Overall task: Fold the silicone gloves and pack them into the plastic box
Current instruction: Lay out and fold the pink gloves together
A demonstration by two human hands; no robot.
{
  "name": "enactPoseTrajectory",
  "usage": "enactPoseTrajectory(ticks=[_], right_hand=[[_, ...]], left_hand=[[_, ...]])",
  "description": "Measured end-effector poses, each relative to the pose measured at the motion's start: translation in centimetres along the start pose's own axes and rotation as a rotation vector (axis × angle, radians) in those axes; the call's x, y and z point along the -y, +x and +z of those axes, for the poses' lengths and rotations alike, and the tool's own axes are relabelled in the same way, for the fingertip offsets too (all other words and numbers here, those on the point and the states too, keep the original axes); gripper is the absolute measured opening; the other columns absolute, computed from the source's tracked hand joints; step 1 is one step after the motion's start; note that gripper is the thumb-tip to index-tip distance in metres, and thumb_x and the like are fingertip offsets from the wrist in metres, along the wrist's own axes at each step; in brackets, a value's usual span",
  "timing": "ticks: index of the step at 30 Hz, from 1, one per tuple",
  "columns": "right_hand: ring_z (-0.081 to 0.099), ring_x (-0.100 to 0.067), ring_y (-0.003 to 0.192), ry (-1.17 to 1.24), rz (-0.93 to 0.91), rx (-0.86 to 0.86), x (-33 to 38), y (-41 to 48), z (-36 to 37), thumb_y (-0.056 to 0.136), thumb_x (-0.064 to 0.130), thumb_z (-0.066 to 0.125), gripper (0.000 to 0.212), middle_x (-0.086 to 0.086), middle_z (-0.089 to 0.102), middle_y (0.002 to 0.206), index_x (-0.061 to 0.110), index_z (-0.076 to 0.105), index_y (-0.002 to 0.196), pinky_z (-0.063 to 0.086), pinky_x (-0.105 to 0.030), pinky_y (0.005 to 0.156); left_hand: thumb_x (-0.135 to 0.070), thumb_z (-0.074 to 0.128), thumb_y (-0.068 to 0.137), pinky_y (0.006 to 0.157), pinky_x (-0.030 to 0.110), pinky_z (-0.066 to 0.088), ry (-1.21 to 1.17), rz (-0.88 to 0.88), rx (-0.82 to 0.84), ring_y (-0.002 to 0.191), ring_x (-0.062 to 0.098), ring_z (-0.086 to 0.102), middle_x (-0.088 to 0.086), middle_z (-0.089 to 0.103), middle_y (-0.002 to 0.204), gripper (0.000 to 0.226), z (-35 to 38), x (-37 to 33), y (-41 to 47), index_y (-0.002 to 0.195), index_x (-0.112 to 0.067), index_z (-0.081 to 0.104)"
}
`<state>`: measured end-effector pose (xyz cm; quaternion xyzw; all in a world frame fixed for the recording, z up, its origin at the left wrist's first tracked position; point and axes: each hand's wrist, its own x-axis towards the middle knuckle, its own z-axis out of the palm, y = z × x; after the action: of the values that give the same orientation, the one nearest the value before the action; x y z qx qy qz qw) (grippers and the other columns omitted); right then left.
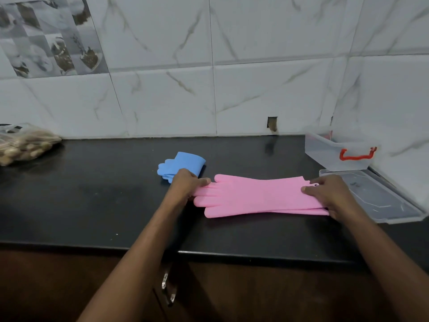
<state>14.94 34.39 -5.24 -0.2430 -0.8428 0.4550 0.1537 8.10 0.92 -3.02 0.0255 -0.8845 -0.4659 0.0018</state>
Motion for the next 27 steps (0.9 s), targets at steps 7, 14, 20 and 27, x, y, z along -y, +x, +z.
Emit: enactPoseTrajectory(ticks=[7, 14, 20, 27], right_hand=[[0.062, -0.036, 0.1, -0.02, 0.029, 0.012, 0.2, 0.9, 0.4, 0.093, 0.018, 0.063, 0.039, -0.023, 0.066, 0.114, -0.006, 0.059, 0.123, 0.051, -0.044, 0.088], [0.064, -0.03, 0.081, 0.001, 0.036, 0.031, 0.5, 0.7, 0.0, 0.087, 0.02, 0.069, 0.026, -0.018, 0.067, 0.086, -0.004, 0.066, 0.097, 0.054, -0.044, 0.078], [0.065, -0.023, 0.05, 0.081, -0.048, 0.045, -0.7, 0.3, 0.3, 0.09, 0.018, 0.068, 0.016, -0.011, 0.068, 0.072, 0.009, 0.063, 0.077, 0.052, -0.033, 0.048], [0.044, -0.02, 0.038, 0.193, -0.021, -0.002, -1.1, 0.4, 0.1, 0.085, 0.007, 0.065, 0.021, -0.009, 0.052, 0.058, 0.007, 0.06, 0.065, 0.035, -0.021, 0.033]], left_hand=[[-0.011, 0.065, 0.085, 0.074, 0.043, 0.056, -0.042, 0.125, -0.09, 0.079, 0.028, 0.062, 0.019, 0.069, 0.088, 0.015, 0.2, -2.2, 1.2, 0.09, 0.003, 0.068], [-0.043, 0.06, 0.092, 0.06, 0.032, 0.039, 0.238, 0.069, -0.16, 0.072, 0.025, 0.054, 0.002, 0.051, 0.067, 0.04, 1.7, -0.9, 1.7, 0.08, -0.006, 0.051], [-0.031, 0.064, 0.092, 0.063, 0.03, 0.042, 0.23, 0.172, -0.194, 0.076, 0.023, 0.06, 0.01, 0.068, 0.082, 0.029, 2.0, -0.2, 1.8, 0.088, -0.003, 0.069], [-0.024, 0.063, 0.092, 0.066, 0.028, 0.044, 0.197, 0.251, -0.24, 0.081, 0.023, 0.063, 0.006, 0.071, 0.088, 0.019, 2.2, -0.7, 1.8, 0.095, -0.009, 0.073]])
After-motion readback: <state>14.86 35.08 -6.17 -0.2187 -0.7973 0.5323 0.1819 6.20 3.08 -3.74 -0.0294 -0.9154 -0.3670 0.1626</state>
